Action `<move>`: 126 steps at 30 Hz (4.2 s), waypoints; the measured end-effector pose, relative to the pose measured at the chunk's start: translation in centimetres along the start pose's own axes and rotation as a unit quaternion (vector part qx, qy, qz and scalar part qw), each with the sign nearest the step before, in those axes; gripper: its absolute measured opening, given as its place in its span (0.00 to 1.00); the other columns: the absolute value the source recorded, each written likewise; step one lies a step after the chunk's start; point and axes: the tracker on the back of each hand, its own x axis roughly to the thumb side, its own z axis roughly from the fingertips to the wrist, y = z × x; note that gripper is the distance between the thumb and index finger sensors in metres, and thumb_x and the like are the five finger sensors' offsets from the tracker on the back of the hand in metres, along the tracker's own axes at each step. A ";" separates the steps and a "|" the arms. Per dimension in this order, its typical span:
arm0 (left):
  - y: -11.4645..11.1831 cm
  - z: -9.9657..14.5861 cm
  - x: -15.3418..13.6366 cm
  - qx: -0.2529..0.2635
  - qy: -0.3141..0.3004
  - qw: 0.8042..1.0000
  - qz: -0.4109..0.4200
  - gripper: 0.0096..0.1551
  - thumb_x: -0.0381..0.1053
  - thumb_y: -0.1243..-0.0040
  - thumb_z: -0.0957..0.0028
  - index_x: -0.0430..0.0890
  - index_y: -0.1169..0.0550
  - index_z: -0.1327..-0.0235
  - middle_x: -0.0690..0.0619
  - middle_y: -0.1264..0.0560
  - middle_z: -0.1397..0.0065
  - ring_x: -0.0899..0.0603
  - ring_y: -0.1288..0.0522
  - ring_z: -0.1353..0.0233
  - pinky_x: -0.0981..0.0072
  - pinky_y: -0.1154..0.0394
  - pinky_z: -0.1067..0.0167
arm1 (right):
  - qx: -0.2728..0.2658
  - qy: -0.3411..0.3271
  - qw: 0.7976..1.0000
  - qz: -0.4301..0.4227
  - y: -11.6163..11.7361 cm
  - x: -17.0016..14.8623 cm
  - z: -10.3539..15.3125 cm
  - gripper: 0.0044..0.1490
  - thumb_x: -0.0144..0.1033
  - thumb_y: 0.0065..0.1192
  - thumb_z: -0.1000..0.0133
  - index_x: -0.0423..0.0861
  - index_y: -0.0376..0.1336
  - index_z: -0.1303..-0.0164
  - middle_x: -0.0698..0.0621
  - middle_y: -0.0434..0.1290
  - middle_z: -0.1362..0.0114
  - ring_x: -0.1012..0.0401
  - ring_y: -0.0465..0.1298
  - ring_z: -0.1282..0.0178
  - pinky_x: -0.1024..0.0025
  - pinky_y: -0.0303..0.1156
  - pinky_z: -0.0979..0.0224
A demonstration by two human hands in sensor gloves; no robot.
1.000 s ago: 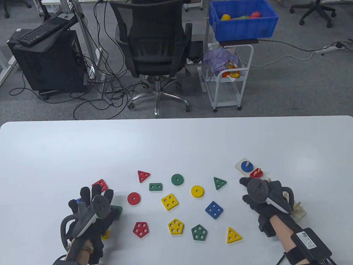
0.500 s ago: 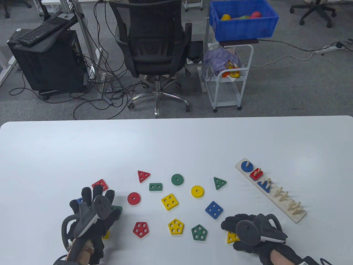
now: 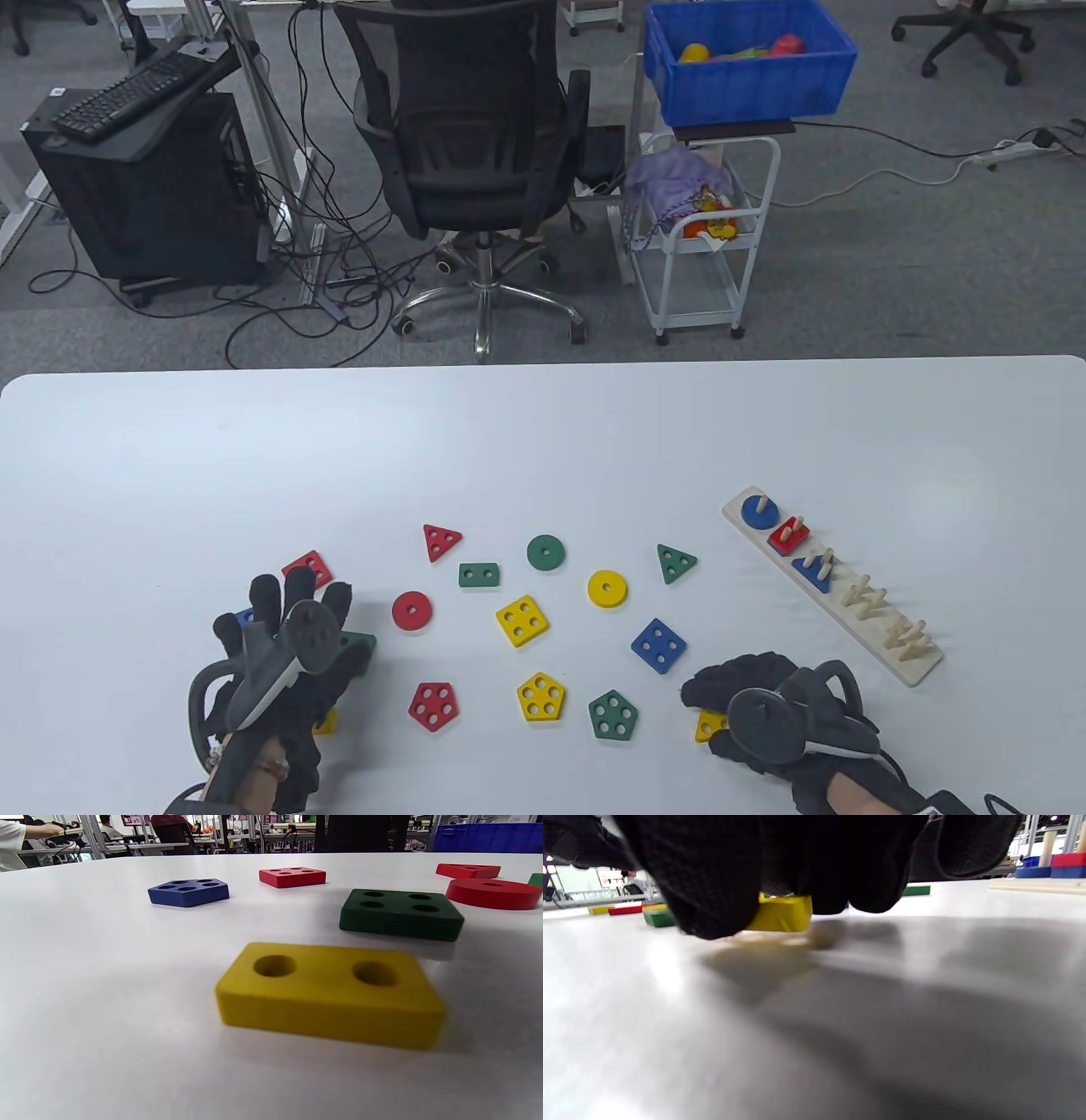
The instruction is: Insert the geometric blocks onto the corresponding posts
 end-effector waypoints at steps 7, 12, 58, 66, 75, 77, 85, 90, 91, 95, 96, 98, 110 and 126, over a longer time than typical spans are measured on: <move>0.0 0.0 0.0 0.000 -0.001 1.000 -0.001 0.46 0.80 0.60 0.62 0.78 0.53 0.26 0.69 0.69 0.16 0.47 0.72 0.14 0.36 0.68 0.22 | -0.090 0.095 0.991 -0.035 -3.9 -3.2 -1.0 0.37 0.49 0.75 0.56 0.54 0.65 0.36 0.51 0.73 0.29 0.48 0.74 0.31 0.36 0.68 0.32; 0.0 0.0 0.0 0.002 -0.001 1.000 0.002 0.46 0.80 0.60 0.62 0.78 0.54 0.26 0.69 0.69 0.16 0.47 0.72 0.14 0.36 0.68 0.22 | -0.162 0.199 0.965 -0.049 -6.3 -6.9 -1.9 0.37 0.49 0.74 0.55 0.52 0.65 0.35 0.49 0.73 0.29 0.47 0.74 0.31 0.36 0.68 0.33; 0.0 -0.1 -0.2 -0.004 0.003 1.000 0.001 0.46 0.79 0.60 0.62 0.78 0.53 0.26 0.69 0.69 0.16 0.47 0.72 0.14 0.36 0.67 0.21 | -0.131 0.356 0.925 0.037 -6.2 -9.6 -6.2 0.38 0.49 0.71 0.51 0.49 0.63 0.31 0.45 0.70 0.26 0.43 0.72 0.30 0.35 0.66 0.32; 0.1 -0.1 -0.2 -0.003 0.003 1.000 0.003 0.46 0.79 0.60 0.62 0.78 0.53 0.26 0.69 0.69 0.16 0.47 0.72 0.14 0.36 0.68 0.21 | -0.050 0.306 0.950 0.031 -4.7 -6.4 -10.8 0.38 0.51 0.69 0.50 0.47 0.64 0.31 0.43 0.72 0.28 0.43 0.76 0.35 0.37 0.69 0.35; 0.1 -0.1 -0.2 -0.005 0.004 1.000 0.003 0.46 0.79 0.60 0.62 0.78 0.53 0.26 0.69 0.69 0.16 0.47 0.72 0.14 0.36 0.68 0.21 | 0.036 0.284 0.952 0.105 -1.5 -3.3 -15.7 0.40 0.58 0.65 0.50 0.46 0.66 0.33 0.43 0.75 0.32 0.43 0.79 0.39 0.38 0.71 0.38; 0.1 -0.1 -0.2 -0.005 0.004 1.000 0.003 0.46 0.79 0.60 0.62 0.78 0.53 0.26 0.69 0.69 0.16 0.47 0.72 0.14 0.36 0.68 0.21 | 0.064 0.290 0.947 0.121 -0.8 -2.9 -16.5 0.42 0.60 0.63 0.50 0.45 0.65 0.32 0.42 0.75 0.32 0.43 0.79 0.39 0.38 0.71 0.38; 0.1 -0.1 -0.3 -0.007 0.005 1.000 0.003 0.46 0.79 0.59 0.62 0.78 0.53 0.26 0.69 0.69 0.16 0.47 0.72 0.15 0.36 0.68 0.21 | 0.064 0.299 0.940 0.149 -0.3 -1.9 -17.5 0.36 0.51 0.70 0.53 0.44 0.69 0.38 0.41 0.79 0.38 0.46 0.84 0.45 0.43 0.76 0.41; 0.1 -0.1 -0.2 -0.007 0.004 1.000 0.003 0.46 0.79 0.59 0.62 0.78 0.53 0.26 0.69 0.69 0.16 0.47 0.72 0.14 0.36 0.68 0.21 | 0.061 0.310 0.941 0.125 -0.5 -2.1 -17.4 0.36 0.45 0.74 0.54 0.44 0.68 0.37 0.40 0.78 0.37 0.46 0.84 0.45 0.44 0.76 0.41; 0.1 -0.1 -0.2 -0.007 0.004 1.000 0.003 0.46 0.79 0.59 0.62 0.78 0.53 0.26 0.69 0.69 0.16 0.47 0.72 0.15 0.36 0.68 0.21 | 0.061 0.310 0.941 0.124 -0.5 -2.1 -17.4 0.36 0.45 0.74 0.54 0.44 0.68 0.37 0.40 0.78 0.37 0.46 0.84 0.45 0.44 0.76 0.41; 0.1 -0.1 -0.2 -0.007 0.003 1.000 0.003 0.46 0.79 0.59 0.62 0.78 0.53 0.26 0.69 0.69 0.16 0.47 0.72 0.15 0.36 0.68 0.21 | 0.056 0.303 0.943 0.122 -0.5 -2.2 -17.1 0.38 0.44 0.76 0.55 0.43 0.67 0.36 0.40 0.77 0.36 0.46 0.84 0.45 0.45 0.77 0.40; 0.1 -0.1 -0.2 -0.007 0.003 1.000 0.003 0.46 0.79 0.59 0.62 0.78 0.53 0.26 0.69 0.69 0.16 0.47 0.72 0.14 0.36 0.68 0.21 | 0.053 0.299 0.944 0.126 -0.4 -2.2 -17.0 0.38 0.44 0.77 0.55 0.43 0.67 0.36 0.39 0.77 0.36 0.46 0.84 0.45 0.45 0.77 0.40; 0.1 -0.1 -0.2 -0.006 0.003 1.000 0.004 0.46 0.79 0.59 0.62 0.78 0.53 0.26 0.69 0.69 0.16 0.47 0.72 0.15 0.36 0.68 0.21 | 0.045 0.289 0.946 0.137 -0.4 -2.2 -16.8 0.39 0.44 0.78 0.55 0.43 0.67 0.36 0.40 0.77 0.35 0.49 0.85 0.46 0.47 0.77 0.40; 0.0 -0.2 -0.2 -0.007 0.003 1.000 0.002 0.46 0.79 0.59 0.62 0.78 0.53 0.26 0.69 0.69 0.16 0.47 0.72 0.15 0.36 0.68 0.21 | -0.059 0.198 0.976 0.068 -3.6 -3.2 -12.4 0.40 0.39 0.78 0.57 0.45 0.64 0.34 0.41 0.73 0.30 0.52 0.84 0.44 0.47 0.77 0.35; 0.0 -0.2 -0.2 -0.005 0.002 1.000 0.002 0.46 0.79 0.59 0.62 0.78 0.53 0.26 0.69 0.69 0.16 0.47 0.72 0.15 0.37 0.68 0.22 | -0.099 0.311 0.945 -0.001 -9.6 -9.0 -6.7 0.40 0.35 0.78 0.55 0.45 0.63 0.32 0.40 0.71 0.28 0.49 0.81 0.40 0.43 0.73 0.32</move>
